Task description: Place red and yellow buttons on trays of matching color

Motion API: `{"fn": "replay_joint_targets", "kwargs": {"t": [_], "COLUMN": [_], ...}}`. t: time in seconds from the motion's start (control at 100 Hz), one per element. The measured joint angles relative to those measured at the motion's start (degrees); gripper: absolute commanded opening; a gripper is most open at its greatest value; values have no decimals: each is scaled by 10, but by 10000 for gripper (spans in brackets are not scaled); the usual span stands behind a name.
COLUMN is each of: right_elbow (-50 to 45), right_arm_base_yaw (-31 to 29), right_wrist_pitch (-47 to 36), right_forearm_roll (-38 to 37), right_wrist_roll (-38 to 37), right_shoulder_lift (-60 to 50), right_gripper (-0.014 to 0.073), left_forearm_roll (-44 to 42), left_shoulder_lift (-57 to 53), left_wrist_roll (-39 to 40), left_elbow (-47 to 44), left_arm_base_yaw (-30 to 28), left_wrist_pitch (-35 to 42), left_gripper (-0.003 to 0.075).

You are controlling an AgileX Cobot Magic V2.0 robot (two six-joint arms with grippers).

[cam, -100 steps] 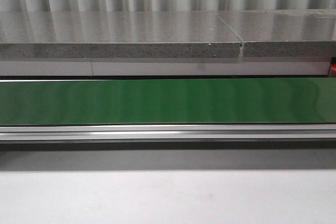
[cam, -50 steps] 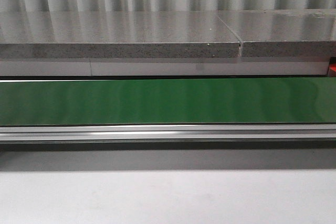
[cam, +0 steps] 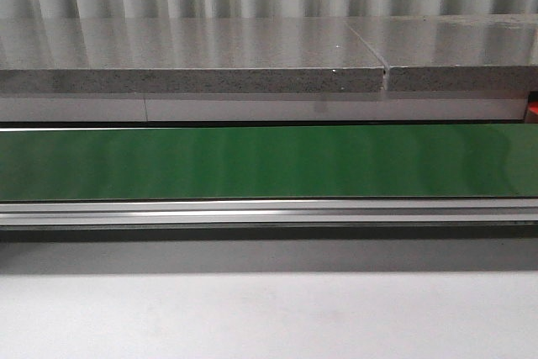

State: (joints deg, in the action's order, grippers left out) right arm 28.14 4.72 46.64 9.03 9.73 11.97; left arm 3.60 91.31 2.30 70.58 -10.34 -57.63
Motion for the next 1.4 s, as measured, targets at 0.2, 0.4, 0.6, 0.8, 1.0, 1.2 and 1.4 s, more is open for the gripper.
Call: {"fn": "replay_joint_targets", "kwargs": {"t": [0.2,0.4,0.6,0.8,1.0,1.2,1.4], "right_elbow": [0,0,0,0,0,0,0], "right_arm_base_yaw": [0,0,0,0,0,0,0], "right_wrist_pitch": [0,0,0,0,0,0,0], "right_forearm_roll": [0,0,0,0,0,0,0], "right_wrist_roll": [0,0,0,0,0,0,0], "right_shoulder_lift": [0,0,0,0,0,0,0], "right_gripper": [-67,-67,-67,-67,-67,-67,-67], "left_forearm_roll": [0,20,63,78,77,65,56], "left_shoulder_lift": [1,1,-8,-50,-101,-112,-91], "left_wrist_roll": [-5,-5,-16,-23,-23,-15,27], "left_elbow": [1,1,1,1,1,-14,-69], "left_arm_base_yaw": [0,0,0,-5,-55,-123,-165], "left_wrist_pitch": [0,10,31,31,4,-31,-8], "left_gripper": [426,573,522,471,468,468,459]}}
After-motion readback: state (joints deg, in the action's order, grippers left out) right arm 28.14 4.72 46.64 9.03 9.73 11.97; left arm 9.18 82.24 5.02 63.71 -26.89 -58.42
